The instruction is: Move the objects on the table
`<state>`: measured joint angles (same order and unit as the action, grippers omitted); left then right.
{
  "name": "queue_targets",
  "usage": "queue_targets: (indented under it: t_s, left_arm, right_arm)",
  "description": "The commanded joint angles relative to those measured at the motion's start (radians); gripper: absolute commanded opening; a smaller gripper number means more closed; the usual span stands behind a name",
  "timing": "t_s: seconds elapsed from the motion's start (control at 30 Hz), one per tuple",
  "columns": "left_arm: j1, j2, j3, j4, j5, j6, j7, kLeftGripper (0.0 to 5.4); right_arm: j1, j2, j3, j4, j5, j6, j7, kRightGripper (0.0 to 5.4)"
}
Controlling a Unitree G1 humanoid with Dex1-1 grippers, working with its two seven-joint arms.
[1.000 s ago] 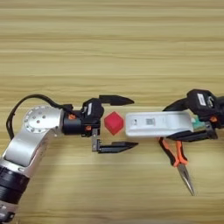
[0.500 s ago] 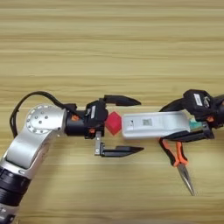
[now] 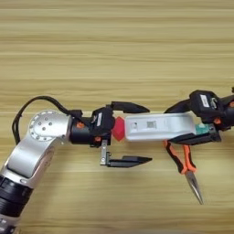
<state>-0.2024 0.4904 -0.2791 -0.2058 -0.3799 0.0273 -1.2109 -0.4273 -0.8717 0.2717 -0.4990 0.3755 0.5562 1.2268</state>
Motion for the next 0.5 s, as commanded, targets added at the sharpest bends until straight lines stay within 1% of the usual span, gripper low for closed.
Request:
queue_targets:
  t_s: [0.03, 0.3, 0.33, 0.4, 0.47, 0.5]
  left_arm:
    - [0.005, 0.015, -0.005, -0.01, 0.0, 0.009, -0.007, 5.4]
    - [0.008, 0.015, -0.008, -0.007, 0.002, 0.007, -0.009, 5.4]
    - [0.009, 0.016, -0.009, -0.007, 0.002, 0.006, -0.01, 5.22]
    - [0.01, 0.016, -0.009, -0.007, 0.001, 0.006, -0.011, 5.12]
    - [0.011, 0.017, -0.009, -0.007, 0.0, 0.006, -0.011, 4.84]
    - [0.011, 0.018, -0.009, -0.008, 0.0, 0.006, -0.011, 4.8]
  right_arm:
    - [-0.03, 0.009, -0.002, 0.001, -0.008, -0.005, -0.01, 2.91]
    - [-0.035, 0.016, -0.005, 0.013, -0.014, -0.006, -0.016, 2.91]
    - [-0.036, 0.017, -0.005, 0.017, -0.016, -0.007, -0.017, 2.91]
    - [-0.037, 0.019, -0.006, 0.024, -0.018, -0.009, -0.019, 2.91]
    - [-0.038, 0.021, -0.006, 0.03, -0.022, -0.012, -0.02, 2.91]
    - [-0.038, 0.022, -0.007, 0.033, -0.023, -0.013, -0.02, 2.91]
